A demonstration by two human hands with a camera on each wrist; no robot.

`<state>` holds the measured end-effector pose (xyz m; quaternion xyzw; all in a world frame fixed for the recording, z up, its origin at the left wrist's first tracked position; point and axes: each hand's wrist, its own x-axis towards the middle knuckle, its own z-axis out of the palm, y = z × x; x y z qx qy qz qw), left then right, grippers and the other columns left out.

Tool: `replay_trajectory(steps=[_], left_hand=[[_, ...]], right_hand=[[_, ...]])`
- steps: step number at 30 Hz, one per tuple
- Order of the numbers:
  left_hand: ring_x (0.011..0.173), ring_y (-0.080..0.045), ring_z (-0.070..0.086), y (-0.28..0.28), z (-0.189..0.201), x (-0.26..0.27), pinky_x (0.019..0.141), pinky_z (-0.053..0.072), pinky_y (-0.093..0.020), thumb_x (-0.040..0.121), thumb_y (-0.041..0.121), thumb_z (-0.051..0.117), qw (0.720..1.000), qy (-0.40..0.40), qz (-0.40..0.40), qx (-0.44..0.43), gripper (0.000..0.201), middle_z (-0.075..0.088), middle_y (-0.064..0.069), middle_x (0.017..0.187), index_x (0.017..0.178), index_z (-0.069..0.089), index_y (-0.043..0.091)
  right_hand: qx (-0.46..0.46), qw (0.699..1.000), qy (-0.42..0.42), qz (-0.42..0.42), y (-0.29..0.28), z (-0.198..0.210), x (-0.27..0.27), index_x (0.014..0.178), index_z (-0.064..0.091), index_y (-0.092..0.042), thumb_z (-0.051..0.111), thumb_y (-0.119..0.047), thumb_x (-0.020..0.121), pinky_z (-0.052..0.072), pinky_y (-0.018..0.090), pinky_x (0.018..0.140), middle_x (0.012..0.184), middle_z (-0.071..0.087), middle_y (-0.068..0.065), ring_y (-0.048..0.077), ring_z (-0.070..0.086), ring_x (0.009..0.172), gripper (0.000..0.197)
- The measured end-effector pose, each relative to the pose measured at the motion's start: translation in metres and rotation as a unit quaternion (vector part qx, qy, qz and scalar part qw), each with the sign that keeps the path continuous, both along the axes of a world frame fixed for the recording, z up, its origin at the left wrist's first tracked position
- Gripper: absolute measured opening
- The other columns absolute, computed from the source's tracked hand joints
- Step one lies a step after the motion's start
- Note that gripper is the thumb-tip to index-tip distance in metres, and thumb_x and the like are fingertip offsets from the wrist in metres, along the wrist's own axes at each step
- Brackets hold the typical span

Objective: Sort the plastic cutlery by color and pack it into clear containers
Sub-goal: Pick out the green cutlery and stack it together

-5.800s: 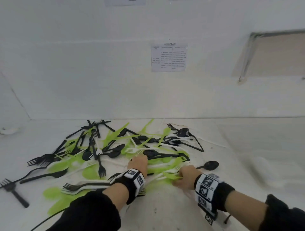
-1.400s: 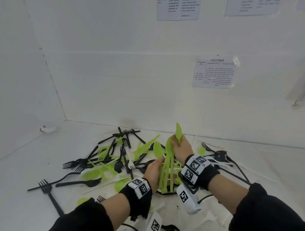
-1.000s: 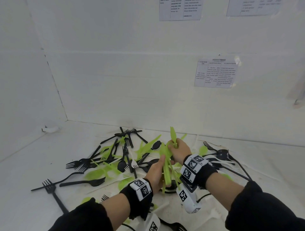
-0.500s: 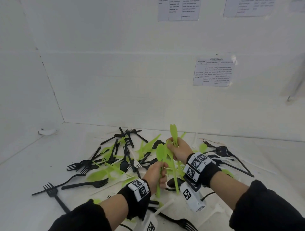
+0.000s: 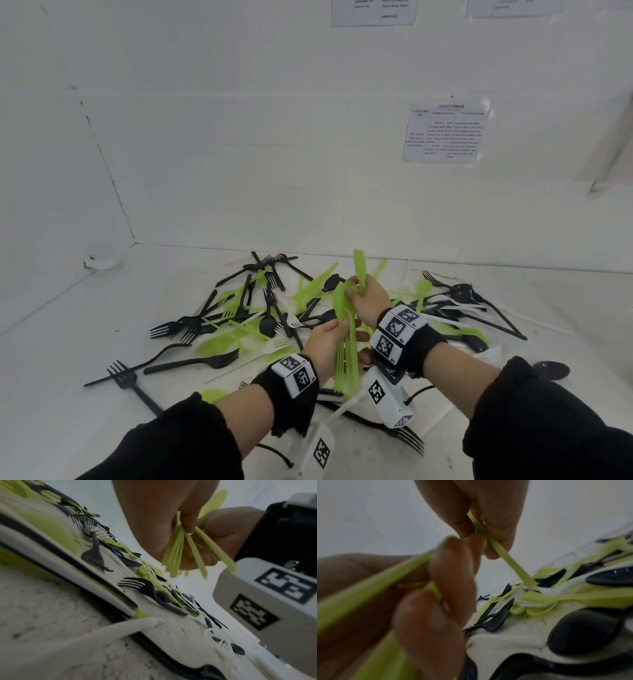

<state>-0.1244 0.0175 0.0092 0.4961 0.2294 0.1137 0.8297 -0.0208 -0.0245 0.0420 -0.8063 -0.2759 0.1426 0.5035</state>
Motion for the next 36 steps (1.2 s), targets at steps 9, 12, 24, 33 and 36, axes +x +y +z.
replay_trajectory(steps=[9,12,24,33,36], left_hand=[[0.033,-0.011,0.032,0.003,-0.006,-0.007,0.038,0.025,-0.015,0.103,0.032,0.028,0.999,0.041,0.009,-0.006,0.037,0.042,-0.001,0.059,0.088,0.052,0.008],[0.033,-0.009,0.032,0.012,-0.014,-0.009,0.036,0.027,-0.016,0.102,0.027,0.034,0.995,0.041,0.084,0.029,0.029,0.036,-0.001,0.058,0.092,0.052,0.006],[0.085,-0.022,0.054,0.011,-0.025,0.003,0.068,0.041,-0.033,0.101,0.044,0.024,0.998,0.045,0.032,0.017,0.04,0.056,-0.013,0.104,0.114,0.054,0.021],[0.092,-0.023,0.059,-0.004,-0.026,0.025,0.078,0.051,-0.034,0.101,0.028,0.036,0.98,0.054,0.123,0.149,0.028,0.062,-0.008,0.106,0.112,0.056,0.011],[0.06,-0.02,0.051,-0.009,-0.022,0.034,0.043,0.039,-0.021,0.101,0.028,0.036,0.981,0.044,0.136,0.133,0.03,0.058,-0.011,0.081,0.109,0.055,0.006]], right_hand=[[-0.063,0.997,0.05,0.001,0.008,0.001,-0.026,0.125,0.045,-0.003,0.04,-0.024,0.097,0.04,0.033,0.098,0.127,0.049,0.01,0.027,0.05,0.112,0.035],[-0.089,0.993,0.058,-0.043,0.015,0.002,-0.031,0.129,0.043,-0.004,0.034,-0.018,0.097,0.038,0.04,0.101,0.131,0.039,0.019,0.034,0.048,0.115,0.037],[-0.057,0.998,0.037,-0.001,0.009,-0.014,-0.043,0.059,0.039,-0.012,0.049,-0.021,0.093,0.027,0.027,0.053,0.056,0.035,0.002,0.017,0.036,0.061,0.037],[-0.044,0.998,0.036,-0.038,-0.002,-0.018,-0.026,0.116,0.059,0.004,0.039,-0.013,0.097,0.041,0.033,0.094,0.102,0.06,0.013,0.025,0.057,0.1,0.032],[0.001,0.997,0.056,-0.058,-0.007,-0.019,-0.014,0.124,0.058,-0.012,0.049,-0.014,0.092,0.047,0.037,0.096,0.099,0.065,0.005,0.02,0.057,0.09,0.033]])
